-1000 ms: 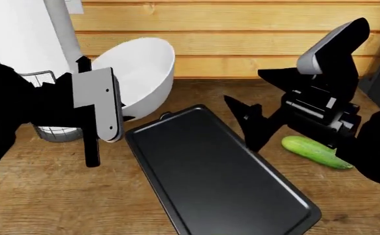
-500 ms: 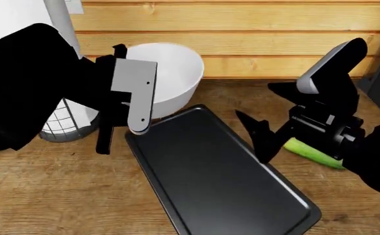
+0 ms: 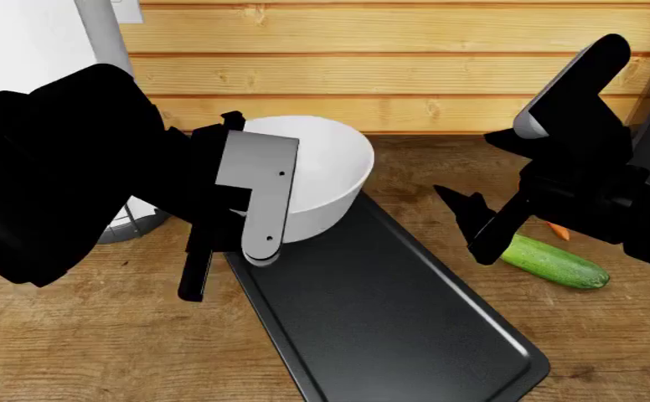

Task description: Place the two vegetables and bowl onto the tray for setting up a vegetable dip station.

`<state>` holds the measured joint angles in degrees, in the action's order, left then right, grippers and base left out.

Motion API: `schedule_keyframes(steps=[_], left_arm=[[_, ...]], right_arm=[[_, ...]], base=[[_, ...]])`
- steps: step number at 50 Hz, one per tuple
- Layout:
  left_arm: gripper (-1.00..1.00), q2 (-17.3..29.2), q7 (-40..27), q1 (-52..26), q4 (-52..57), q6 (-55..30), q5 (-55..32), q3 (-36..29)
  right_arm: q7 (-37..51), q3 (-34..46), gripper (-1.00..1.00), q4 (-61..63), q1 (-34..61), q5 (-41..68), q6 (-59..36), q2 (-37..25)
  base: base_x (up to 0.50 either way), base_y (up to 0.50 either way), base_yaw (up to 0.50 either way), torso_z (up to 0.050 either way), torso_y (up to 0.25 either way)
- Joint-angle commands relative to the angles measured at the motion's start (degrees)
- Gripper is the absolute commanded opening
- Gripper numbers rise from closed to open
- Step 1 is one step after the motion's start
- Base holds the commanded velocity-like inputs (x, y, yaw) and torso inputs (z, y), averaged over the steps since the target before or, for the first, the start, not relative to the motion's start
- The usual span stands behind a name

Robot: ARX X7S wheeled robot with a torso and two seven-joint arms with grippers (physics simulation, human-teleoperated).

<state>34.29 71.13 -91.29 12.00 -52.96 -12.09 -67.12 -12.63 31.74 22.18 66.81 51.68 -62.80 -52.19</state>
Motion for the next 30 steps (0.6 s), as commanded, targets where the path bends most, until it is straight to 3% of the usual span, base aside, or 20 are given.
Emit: schedule_keyframes(steps=[1,7,10,30], left_arm=[[-1.00,-2.49,-3.41,2.44,-2.11,-1.82,-4.59,7.38],[-1.00,-5.07,-6.21,3.14,-6.46,-6.61,-8.43,14.00],[-1.00,-4.14,-5.33,2.71,-8.23,-3.34,-5.71,10.66],[-1.00,-3.88,-4.70,3.55,-10.89,-1.14,-3.49,6.18]], right_arm=[[-2.58,3.48,1.00,-2.33,6.23,-2.53,-3.31,1.49],[-3.05,4.33,1.00,-2.74,6.72,-3.31,-3.07,1.69],[-3.16,4.77,1.00,-3.15,6.54,-3.79,-2.54,2.06],[-2.89,5.18,1.00,-4.04,4.32,-4.71,-0.11,1.81]], base=[[0.00,0.00,0.00,0.000,0.000],[0.00,0.00,0.00,0.000,0.002],[0.00,0.00,0.00,0.000,0.000],[0.00,0.00,0.00,0.000,0.000]])
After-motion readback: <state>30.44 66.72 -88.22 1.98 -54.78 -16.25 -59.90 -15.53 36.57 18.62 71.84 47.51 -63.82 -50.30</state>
